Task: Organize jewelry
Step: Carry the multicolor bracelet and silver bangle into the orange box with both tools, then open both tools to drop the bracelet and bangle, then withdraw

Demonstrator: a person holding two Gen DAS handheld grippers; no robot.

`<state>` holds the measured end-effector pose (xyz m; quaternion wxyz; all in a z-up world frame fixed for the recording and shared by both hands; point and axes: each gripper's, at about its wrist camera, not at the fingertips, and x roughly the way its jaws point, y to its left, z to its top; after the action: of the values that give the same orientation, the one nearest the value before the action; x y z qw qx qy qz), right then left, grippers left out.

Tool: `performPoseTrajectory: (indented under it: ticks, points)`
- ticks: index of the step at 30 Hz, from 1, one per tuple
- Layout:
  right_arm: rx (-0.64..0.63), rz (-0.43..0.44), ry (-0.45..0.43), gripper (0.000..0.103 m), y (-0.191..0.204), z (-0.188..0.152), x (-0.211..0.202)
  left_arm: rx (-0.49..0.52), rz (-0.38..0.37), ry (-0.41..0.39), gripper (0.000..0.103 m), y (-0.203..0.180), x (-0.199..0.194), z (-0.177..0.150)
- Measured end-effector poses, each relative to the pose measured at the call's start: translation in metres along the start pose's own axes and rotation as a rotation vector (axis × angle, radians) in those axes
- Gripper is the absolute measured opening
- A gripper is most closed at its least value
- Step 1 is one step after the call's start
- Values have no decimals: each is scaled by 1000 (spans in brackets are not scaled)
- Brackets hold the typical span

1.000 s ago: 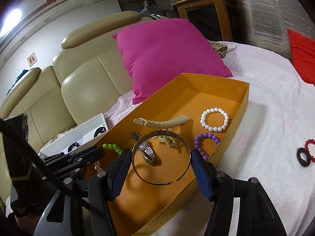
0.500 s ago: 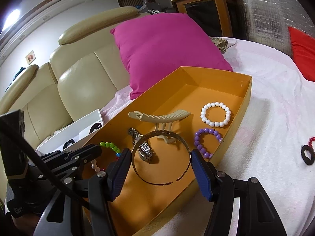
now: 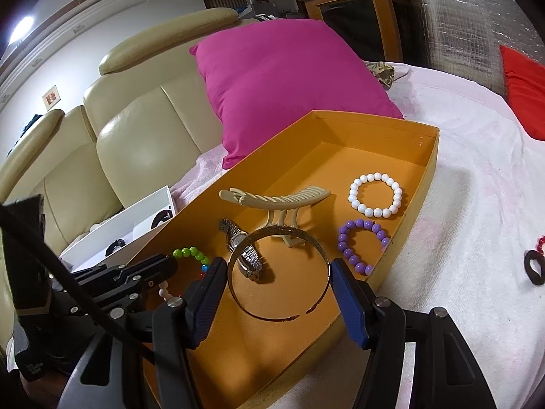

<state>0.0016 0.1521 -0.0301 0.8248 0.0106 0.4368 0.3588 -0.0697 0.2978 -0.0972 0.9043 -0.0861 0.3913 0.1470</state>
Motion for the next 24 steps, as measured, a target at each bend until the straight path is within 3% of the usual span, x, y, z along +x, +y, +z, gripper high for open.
performPoseTrajectory:
  ticks: [18, 20, 24]
  points:
    - [31, 9, -3, 68, -3, 2, 1, -25, 20, 54, 10, 6, 13, -4]
    - [34, 12, -4, 68, -4, 2, 1, -27, 17, 60, 12, 6, 15, -5]
    - [46, 22, -7, 68, -5, 2, 0, -28, 20, 57, 29, 6, 15, -5]
